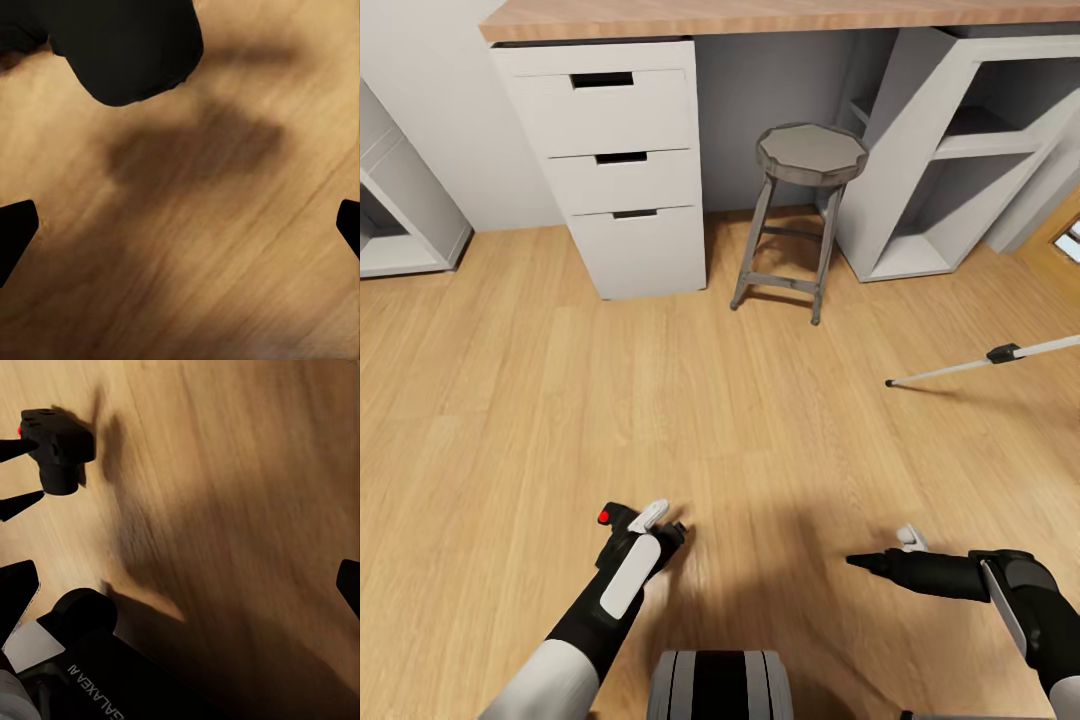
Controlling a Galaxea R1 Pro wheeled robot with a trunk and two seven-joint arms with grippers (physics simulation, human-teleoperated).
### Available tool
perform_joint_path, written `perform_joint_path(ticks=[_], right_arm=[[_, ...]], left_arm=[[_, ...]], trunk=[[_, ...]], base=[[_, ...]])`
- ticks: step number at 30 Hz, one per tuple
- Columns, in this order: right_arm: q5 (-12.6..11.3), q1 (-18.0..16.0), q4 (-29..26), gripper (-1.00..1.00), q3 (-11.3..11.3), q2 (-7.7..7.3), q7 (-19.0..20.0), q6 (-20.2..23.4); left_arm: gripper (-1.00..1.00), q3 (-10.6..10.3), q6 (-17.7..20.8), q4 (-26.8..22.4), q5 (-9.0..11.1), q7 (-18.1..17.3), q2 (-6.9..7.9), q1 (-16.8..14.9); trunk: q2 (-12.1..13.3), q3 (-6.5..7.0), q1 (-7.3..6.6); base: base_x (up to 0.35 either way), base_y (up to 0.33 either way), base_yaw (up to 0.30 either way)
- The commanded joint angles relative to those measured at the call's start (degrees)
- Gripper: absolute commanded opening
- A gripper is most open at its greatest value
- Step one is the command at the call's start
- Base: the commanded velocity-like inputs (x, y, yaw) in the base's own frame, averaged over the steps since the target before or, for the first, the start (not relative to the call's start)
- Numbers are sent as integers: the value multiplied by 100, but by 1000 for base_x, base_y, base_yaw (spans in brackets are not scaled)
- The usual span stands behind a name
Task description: Attach the digital camera to the camera tripod in the bedroom.
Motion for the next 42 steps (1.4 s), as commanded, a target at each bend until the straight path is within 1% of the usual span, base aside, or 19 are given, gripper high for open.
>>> perform_joint_path(ticks=[1, 4, 5, 10, 42], right_arm=[[3, -2, -35, 100, -8, 4, 20, 35], [6, -2, -106, 100, -8, 7, 23, 30], [6, -2, -106, 100, -8, 7, 23, 30], [18, -2, -22, 100, -9, 29, 24, 20], [42, -2, -6, 100, 11, 45, 17, 21]], left_arm=[[100, -43, -19, -42, -9, 37, 35, -1], [100, -134, -116, -60, -28, 29, 42, -1], [100, -134, -148, -60, -28, 29, 42, -1], [100, -3, -109, -42, -7, 0, 51, -1], [100, 19, -112, -44, -4, -5, 53, -1]], trunk=[[-1, -4, -1], [-1, -4, -1], [-1, -4, -1], [-1, -4, -1], [-1, -4, -1]], base=[[0, 0, 0], [0, 0, 0], [0, 0, 0], [0, 0, 0], [0, 0, 0]])
